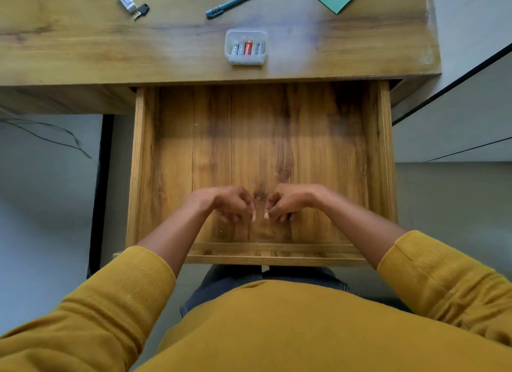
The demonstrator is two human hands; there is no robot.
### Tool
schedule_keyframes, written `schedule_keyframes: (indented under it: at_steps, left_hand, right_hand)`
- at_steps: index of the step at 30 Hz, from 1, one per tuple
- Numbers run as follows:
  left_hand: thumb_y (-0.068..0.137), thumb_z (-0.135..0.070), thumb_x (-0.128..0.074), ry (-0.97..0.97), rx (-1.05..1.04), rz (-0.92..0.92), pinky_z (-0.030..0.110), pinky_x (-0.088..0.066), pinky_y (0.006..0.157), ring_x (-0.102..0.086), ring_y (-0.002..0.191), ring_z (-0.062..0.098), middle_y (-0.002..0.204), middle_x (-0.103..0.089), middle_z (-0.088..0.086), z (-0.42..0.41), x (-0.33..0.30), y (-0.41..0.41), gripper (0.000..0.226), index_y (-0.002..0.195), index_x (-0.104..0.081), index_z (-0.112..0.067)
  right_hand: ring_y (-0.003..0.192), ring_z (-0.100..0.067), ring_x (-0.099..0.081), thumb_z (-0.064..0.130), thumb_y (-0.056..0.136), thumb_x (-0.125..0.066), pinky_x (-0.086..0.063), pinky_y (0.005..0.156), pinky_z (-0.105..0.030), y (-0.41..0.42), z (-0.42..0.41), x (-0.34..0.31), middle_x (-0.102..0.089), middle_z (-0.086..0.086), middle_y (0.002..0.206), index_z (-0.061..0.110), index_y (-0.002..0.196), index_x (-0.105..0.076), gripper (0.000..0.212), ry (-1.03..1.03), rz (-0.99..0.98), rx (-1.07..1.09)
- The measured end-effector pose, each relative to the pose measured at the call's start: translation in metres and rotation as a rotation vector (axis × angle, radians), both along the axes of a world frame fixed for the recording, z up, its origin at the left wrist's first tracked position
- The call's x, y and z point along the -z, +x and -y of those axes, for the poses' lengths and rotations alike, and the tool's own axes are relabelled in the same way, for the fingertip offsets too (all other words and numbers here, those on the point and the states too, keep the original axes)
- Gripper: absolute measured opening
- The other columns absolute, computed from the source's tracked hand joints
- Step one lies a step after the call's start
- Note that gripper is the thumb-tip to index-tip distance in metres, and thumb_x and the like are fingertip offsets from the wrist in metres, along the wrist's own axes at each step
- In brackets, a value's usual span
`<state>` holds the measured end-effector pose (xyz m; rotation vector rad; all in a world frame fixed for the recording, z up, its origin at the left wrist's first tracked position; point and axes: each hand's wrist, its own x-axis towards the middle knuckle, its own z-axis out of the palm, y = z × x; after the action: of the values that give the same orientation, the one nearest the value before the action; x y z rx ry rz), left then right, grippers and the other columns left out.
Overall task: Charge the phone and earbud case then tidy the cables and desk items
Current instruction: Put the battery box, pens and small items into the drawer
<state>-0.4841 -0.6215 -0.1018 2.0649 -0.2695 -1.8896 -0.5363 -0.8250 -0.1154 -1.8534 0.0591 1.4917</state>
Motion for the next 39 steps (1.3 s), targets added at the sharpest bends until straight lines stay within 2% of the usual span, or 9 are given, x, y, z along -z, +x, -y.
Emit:
schedule_keyframes:
  at_steps: [3,5,7,12,16,22,28,36,39]
  left_hand:
    - [0.088,-0.03,-0.084,0.09,0.111,-0.146,0.037,-0.061,0.089,-0.071,0.096,0.017,0.104,-0.076,-0.001,-0.008,0.008,-0.012,0.016,0.105,-0.081,-0.029]
    - [0.088,-0.029,-0.085,0.118,0.159,-0.189,0.041,-0.063,0.095,-0.073,0.105,0.02,0.112,-0.078,0.0,-0.013,0.012,-0.016,0.019,0.106,-0.082,-0.033]
    - [0.087,-0.026,-0.085,0.128,0.171,-0.199,0.04,-0.063,0.092,-0.074,0.111,0.022,0.117,-0.079,0.001,-0.019,0.015,-0.014,0.021,0.106,-0.082,-0.036]
    - [0.088,-0.023,-0.086,0.114,0.196,-0.216,0.035,-0.064,0.083,-0.076,0.111,0.022,0.116,-0.08,0.001,-0.025,0.014,-0.009,0.027,0.11,-0.082,-0.036]
    - [0.087,-0.02,-0.086,0.082,0.191,-0.152,0.032,-0.064,0.078,-0.079,0.103,0.019,0.109,-0.082,0.001,-0.029,0.015,-0.015,0.026,0.108,-0.083,-0.035]
    - [0.088,-0.022,-0.086,0.04,0.153,-0.091,0.031,-0.064,0.077,-0.078,0.102,0.017,0.108,-0.082,0.0,-0.036,0.008,-0.028,0.026,0.11,-0.083,-0.035]
    - [0.092,-0.021,-0.082,0.038,0.156,-0.065,0.031,-0.064,0.08,-0.077,0.107,0.018,0.11,-0.082,-0.001,-0.04,0.004,-0.041,0.027,0.115,-0.082,-0.034]
    - [0.094,-0.023,-0.08,0.046,0.169,-0.054,0.036,-0.065,0.084,-0.077,0.108,0.021,0.112,-0.081,0.001,-0.037,-0.005,-0.047,0.025,0.116,-0.081,-0.034]
    - [0.096,-0.021,-0.077,0.039,0.126,-0.003,0.039,-0.066,0.082,-0.079,0.103,0.024,0.107,-0.082,0.002,-0.036,-0.011,-0.05,0.02,0.114,-0.081,-0.027]
  right_hand:
    - [0.103,-0.019,-0.074,0.029,0.093,-0.079,-0.064,0.087,-0.035,-0.014,-0.003,0.005,-0.078,-0.004,0.111,0.023,0.108,-0.075,0.016,0.014,-0.1,-0.038]
    - [0.099,-0.019,-0.075,0.027,0.092,-0.08,-0.065,0.086,-0.037,-0.022,-0.007,0.008,-0.079,-0.004,0.108,0.023,0.104,-0.077,0.012,0.013,-0.137,-0.067]
    - [0.095,-0.019,-0.074,0.028,0.093,-0.079,-0.065,0.084,-0.036,-0.03,-0.012,0.01,-0.078,-0.003,0.103,0.023,0.099,-0.077,0.008,-0.023,-0.102,-0.117]
    - [0.082,-0.018,-0.07,0.031,0.095,-0.076,-0.064,0.076,-0.033,-0.041,-0.017,0.012,-0.073,-0.002,0.092,0.022,0.1,-0.074,0.01,-0.096,-0.027,-0.132]
    - [0.079,-0.019,-0.07,0.03,0.094,-0.076,-0.064,0.07,-0.032,-0.047,-0.021,0.009,-0.072,-0.003,0.09,0.021,0.1,-0.074,0.012,-0.143,0.02,-0.114]
    - [0.08,-0.019,-0.069,0.029,0.097,-0.071,-0.06,0.06,-0.027,-0.062,-0.028,0.004,-0.071,-0.006,0.098,0.023,0.098,-0.072,0.006,-0.208,0.142,-0.144]
    - [0.083,-0.021,-0.07,0.028,0.098,-0.069,-0.064,0.07,-0.032,-0.074,-0.035,0.002,-0.072,-0.007,0.102,0.023,0.098,-0.072,0.005,-0.238,0.146,-0.139]
    - [0.088,-0.02,-0.073,0.028,0.097,-0.072,-0.063,0.073,-0.033,-0.077,-0.038,-0.001,-0.075,-0.006,0.101,0.024,0.1,-0.073,0.006,-0.251,0.125,-0.085]
    - [0.089,-0.023,-0.077,0.029,0.097,-0.073,-0.065,0.07,-0.035,-0.077,-0.035,-0.005,-0.078,-0.007,0.097,0.022,0.099,-0.075,0.008,-0.233,0.133,-0.031]
